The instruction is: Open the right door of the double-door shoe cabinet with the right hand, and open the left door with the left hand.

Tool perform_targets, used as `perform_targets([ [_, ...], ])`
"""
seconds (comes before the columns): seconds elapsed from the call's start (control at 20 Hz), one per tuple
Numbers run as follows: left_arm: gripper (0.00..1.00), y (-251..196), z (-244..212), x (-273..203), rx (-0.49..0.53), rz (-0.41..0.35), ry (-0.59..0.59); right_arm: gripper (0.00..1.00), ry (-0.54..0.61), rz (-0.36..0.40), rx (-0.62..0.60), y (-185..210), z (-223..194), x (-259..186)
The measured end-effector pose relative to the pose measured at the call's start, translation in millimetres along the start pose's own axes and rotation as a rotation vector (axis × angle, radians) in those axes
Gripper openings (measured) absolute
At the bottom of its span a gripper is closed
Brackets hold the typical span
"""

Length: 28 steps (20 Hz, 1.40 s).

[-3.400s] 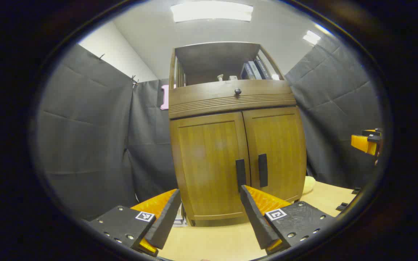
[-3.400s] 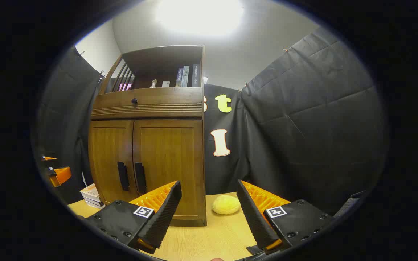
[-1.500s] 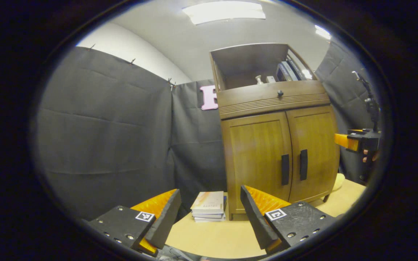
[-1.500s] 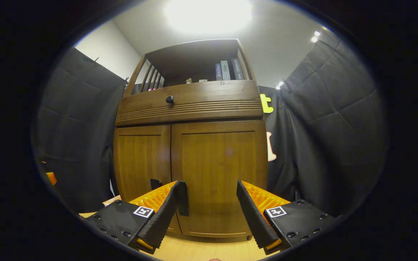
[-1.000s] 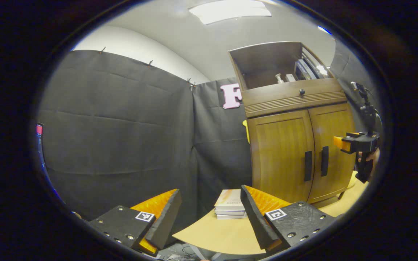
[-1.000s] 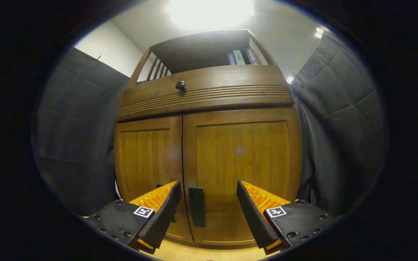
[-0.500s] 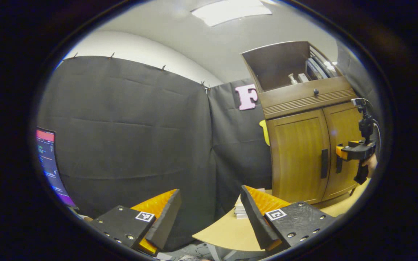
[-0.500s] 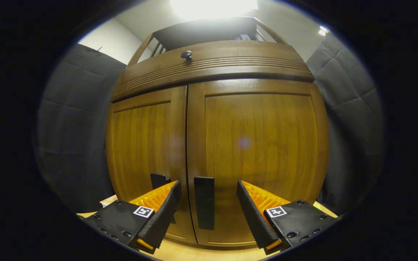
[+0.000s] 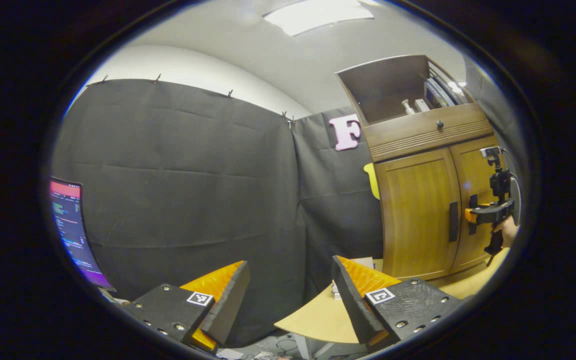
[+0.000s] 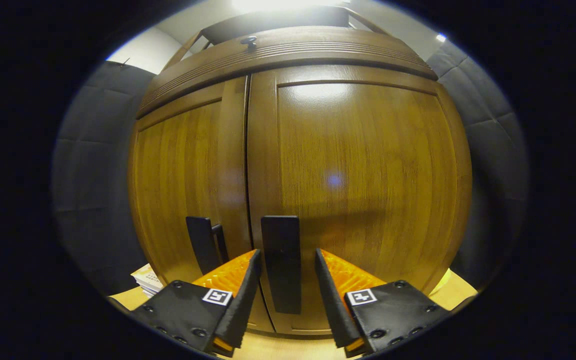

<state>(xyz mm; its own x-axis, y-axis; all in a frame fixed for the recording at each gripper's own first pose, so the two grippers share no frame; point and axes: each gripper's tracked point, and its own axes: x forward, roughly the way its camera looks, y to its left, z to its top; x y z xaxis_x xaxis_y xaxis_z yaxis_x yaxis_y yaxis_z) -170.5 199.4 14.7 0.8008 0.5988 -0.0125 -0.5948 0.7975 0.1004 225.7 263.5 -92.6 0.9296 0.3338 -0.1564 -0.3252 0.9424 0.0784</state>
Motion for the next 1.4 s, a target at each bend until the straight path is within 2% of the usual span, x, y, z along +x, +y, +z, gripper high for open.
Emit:
perform_targets([
  [0.05,0.96,0.7,-0.5,-0.7,-0.003,-0.001,0.000,0.60,0.003,-0.003,0.005,-0.5,-1.9,2.1],
  [0.1,0.97,1.0,-0.2,-0.6,-0.004,-0.002,0.000,0.49,0.005,-0.001,0.011,-0.1,-2.3,3.3],
  [0.2,0.97,1.5,0.5,-0.7,-0.002,-0.007,-0.004,0.38,0.006,-0.012,0.015,0.9,-2.0,4.4],
  [0.25,0.97,2.1,0.4,-0.8,-0.001,-0.012,-0.007,0.36,0.009,-0.020,0.012,1.0,-3.2,5.8],
  [0.4,0.97,0.9,1.1,0.0,-0.002,-0.035,-0.009,0.18,0.019,-0.030,0.006,-0.1,-2.9,3.0],
  [0.45,0.97,1.1,2.7,0.2,-0.006,-0.041,-0.010,0.20,0.011,-0.029,0.018,0.5,-1.8,7.0],
  [0.5,0.97,0.6,4.3,1.0,-0.009,-0.050,-0.013,0.14,0.018,-0.025,0.025,2.2,-1.9,1.0],
  [0.6,0.97,0.4,6.0,2.4,-0.007,-0.066,-0.021,0.11,0.015,-0.022,0.022,2.0,-0.7,-2.6],
  [0.85,0.97,-6.6,3.7,9.0,-0.015,-0.118,-0.038,0.13,0.018,0.014,0.028,5.1,-3.3,-28.3],
  [1.4,0.97,-24.5,1.3,16.6,-0.066,-0.288,-0.059,0.13,0.023,0.075,0.025,-7.1,-7.2,-84.3],
])
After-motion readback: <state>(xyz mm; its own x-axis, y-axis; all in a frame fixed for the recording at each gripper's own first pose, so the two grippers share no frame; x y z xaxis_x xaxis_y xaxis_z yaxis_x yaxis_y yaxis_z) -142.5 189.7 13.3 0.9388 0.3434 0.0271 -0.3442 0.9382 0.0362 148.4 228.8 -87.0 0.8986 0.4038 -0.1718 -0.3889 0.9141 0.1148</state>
